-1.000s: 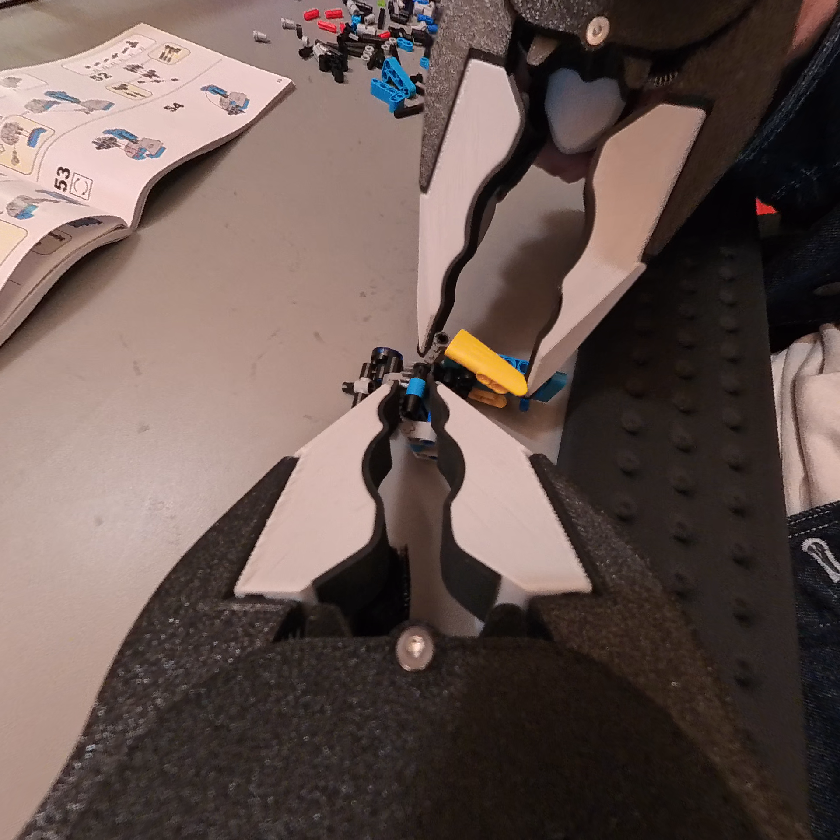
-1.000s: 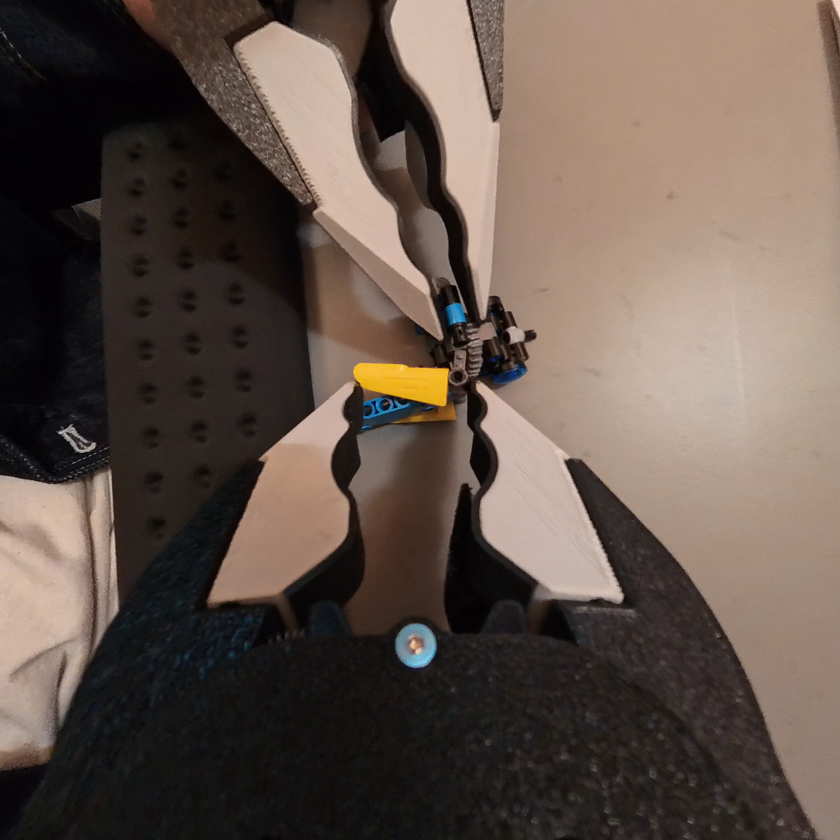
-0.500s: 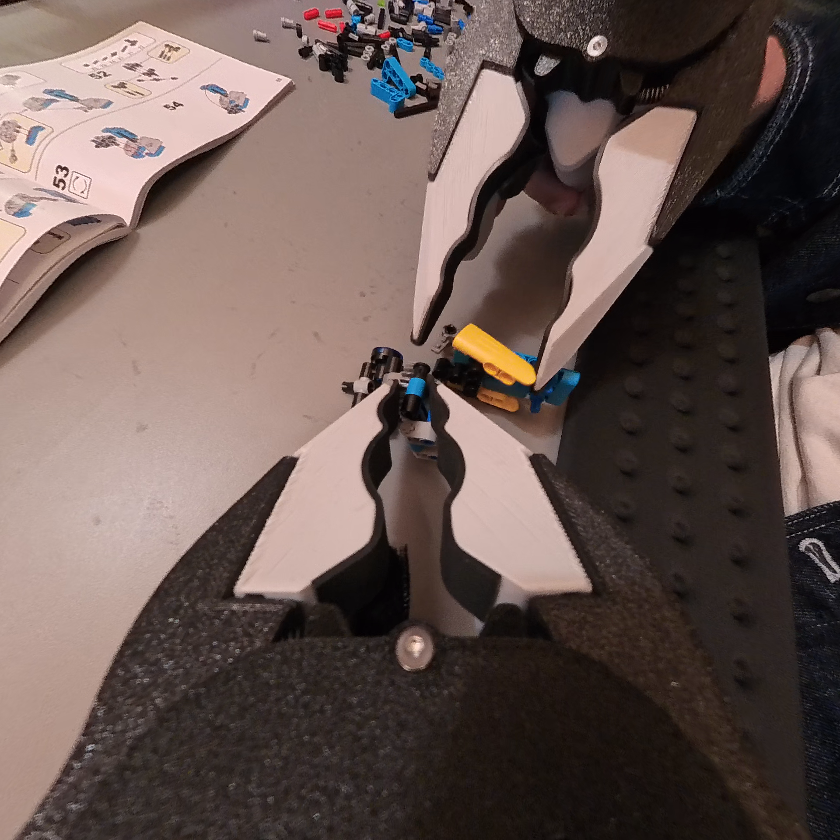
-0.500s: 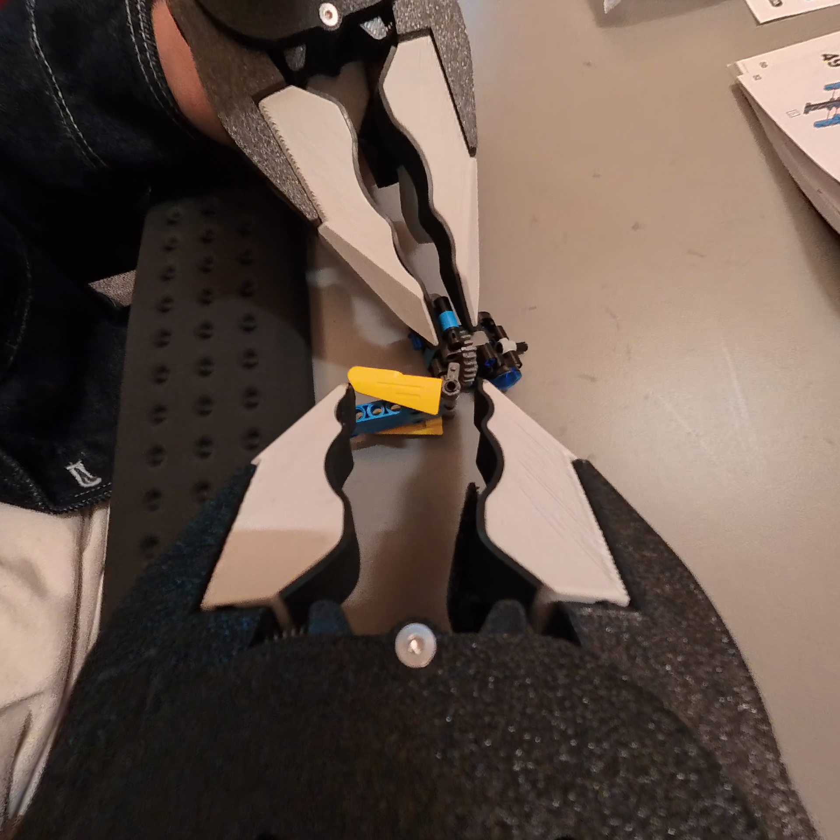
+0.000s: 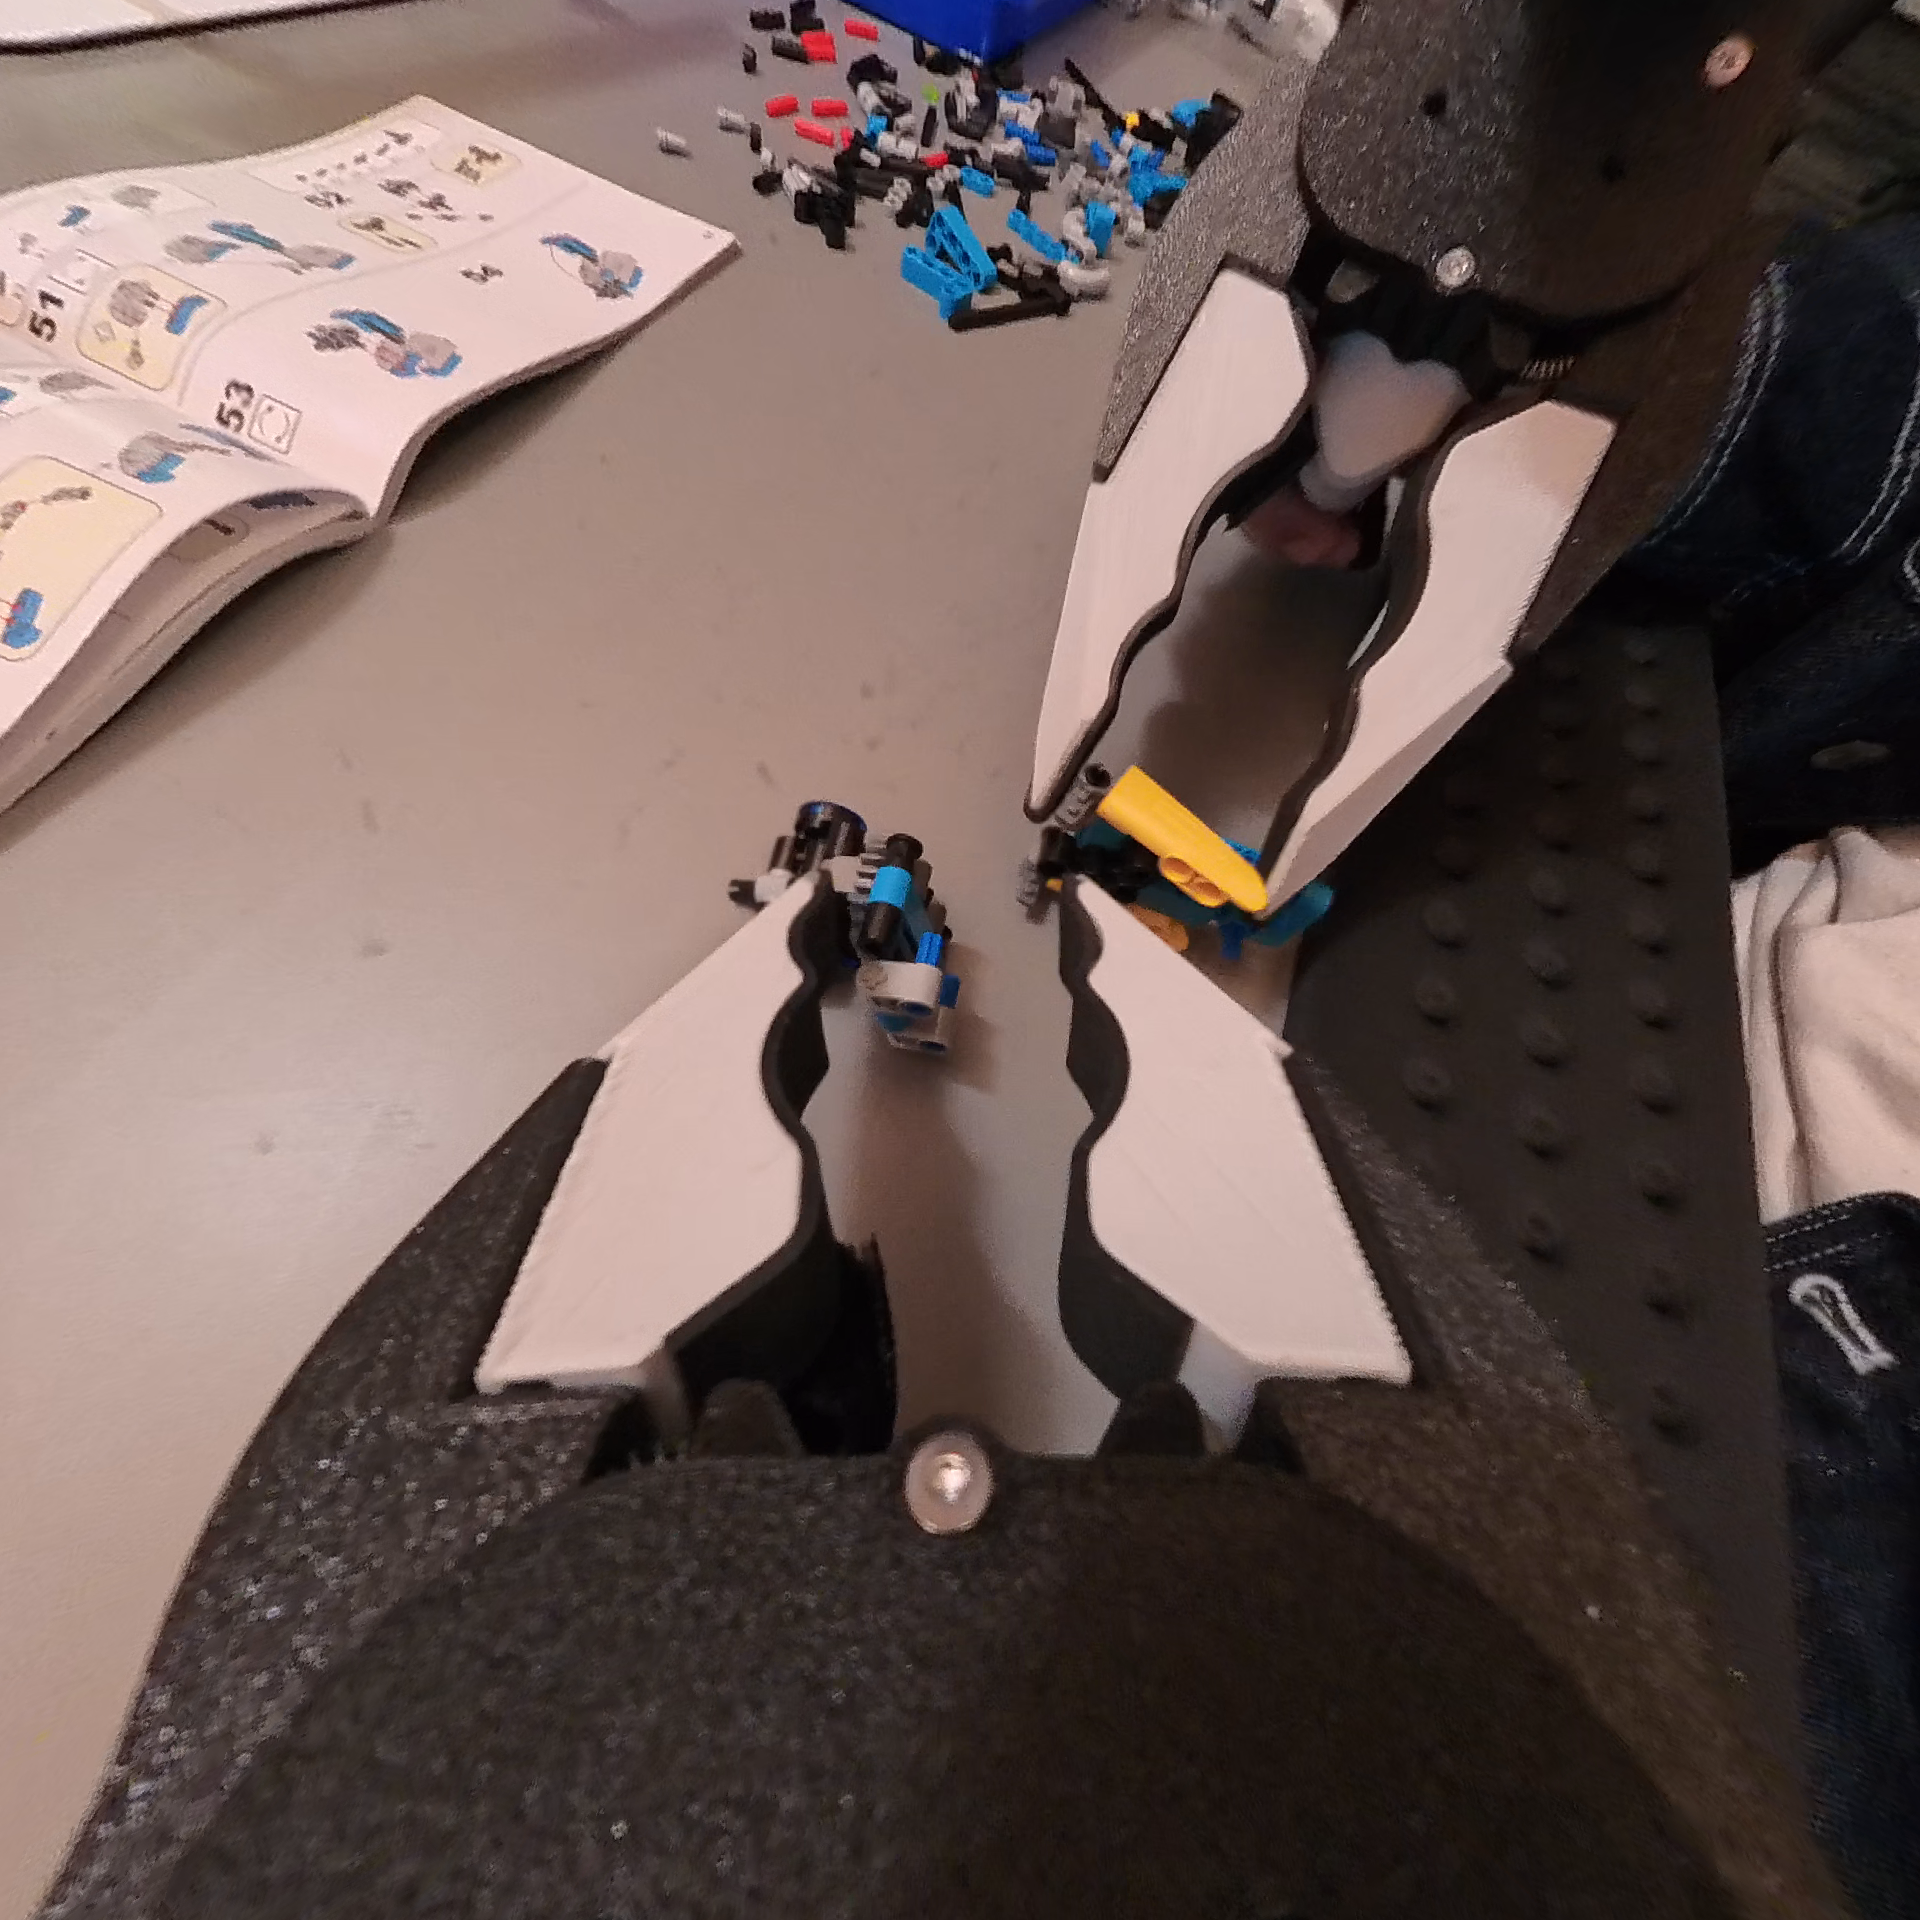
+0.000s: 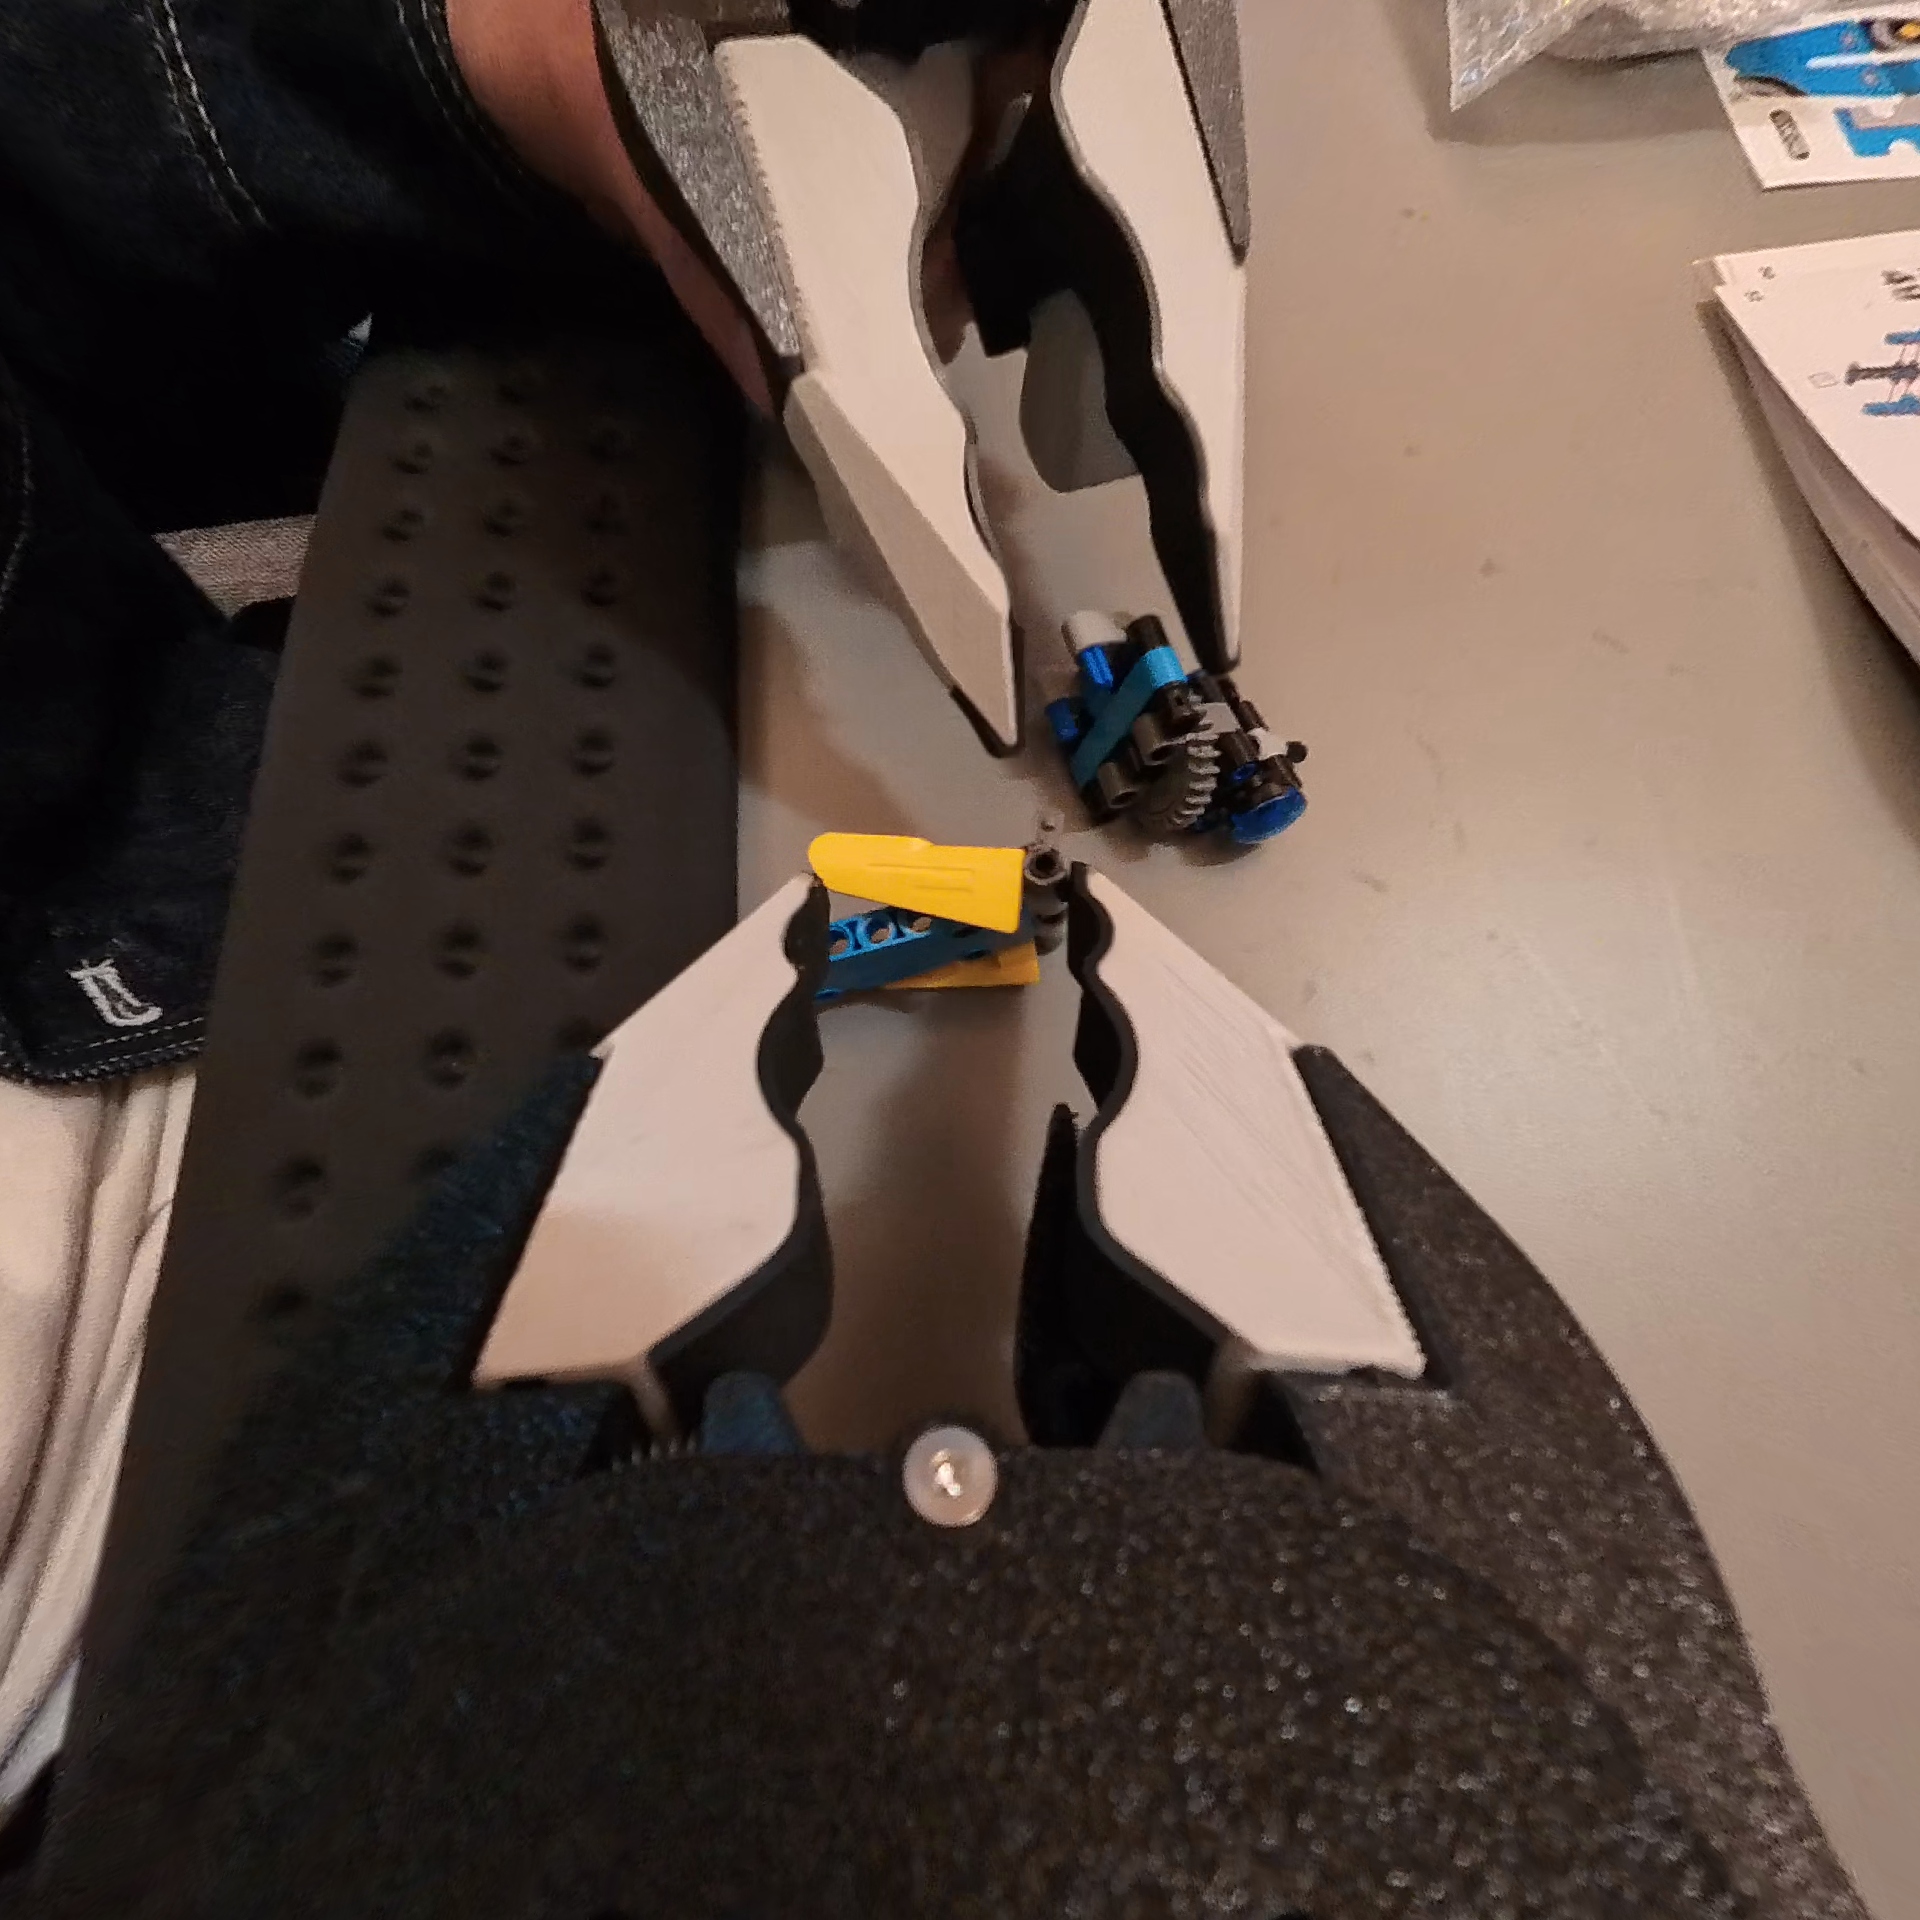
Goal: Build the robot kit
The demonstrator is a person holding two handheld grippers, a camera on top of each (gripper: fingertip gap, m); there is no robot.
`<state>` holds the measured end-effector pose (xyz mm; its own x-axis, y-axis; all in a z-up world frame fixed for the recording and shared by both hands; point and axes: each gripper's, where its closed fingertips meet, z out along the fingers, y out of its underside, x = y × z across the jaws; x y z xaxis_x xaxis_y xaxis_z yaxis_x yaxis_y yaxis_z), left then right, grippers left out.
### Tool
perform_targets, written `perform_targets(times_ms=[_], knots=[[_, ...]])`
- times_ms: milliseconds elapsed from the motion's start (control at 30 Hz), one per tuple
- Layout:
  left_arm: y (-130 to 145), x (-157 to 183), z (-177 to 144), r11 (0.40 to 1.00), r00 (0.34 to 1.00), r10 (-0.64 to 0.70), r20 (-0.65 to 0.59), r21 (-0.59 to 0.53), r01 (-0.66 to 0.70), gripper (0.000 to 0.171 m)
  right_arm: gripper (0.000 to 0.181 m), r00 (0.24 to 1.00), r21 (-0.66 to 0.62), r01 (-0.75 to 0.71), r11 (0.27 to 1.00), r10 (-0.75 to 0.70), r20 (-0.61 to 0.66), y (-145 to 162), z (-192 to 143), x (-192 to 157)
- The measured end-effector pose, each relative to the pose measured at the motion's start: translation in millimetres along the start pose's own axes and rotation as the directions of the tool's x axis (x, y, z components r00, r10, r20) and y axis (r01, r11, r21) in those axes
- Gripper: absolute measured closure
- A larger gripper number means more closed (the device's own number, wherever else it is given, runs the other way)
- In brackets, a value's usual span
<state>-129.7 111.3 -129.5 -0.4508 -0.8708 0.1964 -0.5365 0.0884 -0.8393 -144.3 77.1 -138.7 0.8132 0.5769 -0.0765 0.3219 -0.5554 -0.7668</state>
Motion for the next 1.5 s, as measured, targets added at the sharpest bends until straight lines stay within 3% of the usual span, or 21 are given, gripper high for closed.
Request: perform_targets(times_ms=[167, 267, 333, 367, 400, 467, 567, 667, 767, 833, 967, 1100, 1167, 1233, 1433, 1500], knots=[[-15, 0, -8, 0.997, 1.0, 0.006, 0.011, 0.081, -0.006, 0.125, 0.136, 0.998, 0.184, -0.062, 0.981, 0.066, -0.015, -20, -25, 14], [-56, 12, -24, 0.951, 0.992, -0.1, -0.082, 0.285, 0.119, 0.124, 0.136, 0.994, 0.466, -0.102, 0.879, 0.071, 0.084, -62, -67, 13], [-92, 32, -39, 0.823, 0.908, -0.221, -0.356, 0.432, 0.369, 0.125, 0.136, 0.997, 0.708, -0.011, 0.706, -0.043, 0.058, -95, -106, 5], [-104, 41, -45, 0.749, 0.824, -0.256, -0.505, 0.436, 0.499, 0.125, 0.137, 0.996, 0.776, 0.014, 0.63, -0.081, 0.048, -103, -118, 1], [-110, 51, -48, 0.704, 0.738, -0.265, -0.621, 0.398, 0.588, 0.128, 0.136, 0.994, 0.796, 0.008, 0.605, -0.094, 0.062, -106, -121, -1], [-111, 71, -43, 0.704, 0.651, -0.243, -0.719, 0.331, 0.628, 0.13, 0.136, 0.988, 0.802, 0.0, 0.598, -0.122, 0.091, -106, -122, -7], [-114, 79, -38, 0.662, 0.565, -0.252, -0.786, 0.286, 0.693, 0.131, 0.137, 0.978, 0.813, 0.147, 0.563, -0.208, -0.032, -108, -120, -14], [-114, 83, -41, 0.637, 0.499, -0.234, -0.834, 0.257, 0.727, 0.145, 0.136, 0.964, 0.772, 0.207, 0.6, -0.262, -0.055, -104, -105, -23], [-110, 75, -40, 0.646, 0.568, -0.249, -0.785, 0.302, 0.701, 0.148, 0.135, 0.97, 0.747, 0.208, 0.631, -0.232, -0.075, -100, -101, -14], [-105, 63, -35, 0.656, 0.642, -0.285, -0.712, 0.343, 0.672, 0.153, 0.116, 0.988, 0.717, 0.142, 0.682, -0.145, -0.057, -95, -98, 1], [-94, 43, -25, 0.687, 0.757, -0.345, -0.555, 0.4, 0.607, 0.153, 0.123, 0.994, 0.731, -0.028, 0.681, -0.06, 0.093, -91, -100, 4], [-89, 39, -18, 0.755, 0.854, -0.322, -0.409, 0.433, 0.492, 0.153, 0.134, 0.97, 0.647, -0.231, 0.727, 0.116, 0.216, -78, -83, 19], [-89, 44, -16, 0.777, 0.867, -0.298, -0.4, 0.426, 0.464, 0.153, 0.143, 0.946, 0.606, -0.303, 0.735, 0.153, 0.288, -75, -79, 14], [-88, 43, -15, 0.775, 0.864, -0.305, -0.401, 0.423, 0.47, 0.153, 0.161, 0.946, 0.58, -0.302, 0.756, 0.163, 0.279, -71, -77, 15], [-89, 50, -17, 0.771, 0.837, -0.29, -0.465, 0.405, 0.492, 0.153, 0.164, 0.996, 0.591, -0.07, 0.803, 0.021, 0.09, -69, -79, 14], [-91, 53, -17, 0.775, 0.84, -0.276, -0.467, 0.409, 0.482, 0.153, 0.164, 0.995, 0.594, -0.074, 0.801, 0.018, 0.099, -70, -81, 12]])
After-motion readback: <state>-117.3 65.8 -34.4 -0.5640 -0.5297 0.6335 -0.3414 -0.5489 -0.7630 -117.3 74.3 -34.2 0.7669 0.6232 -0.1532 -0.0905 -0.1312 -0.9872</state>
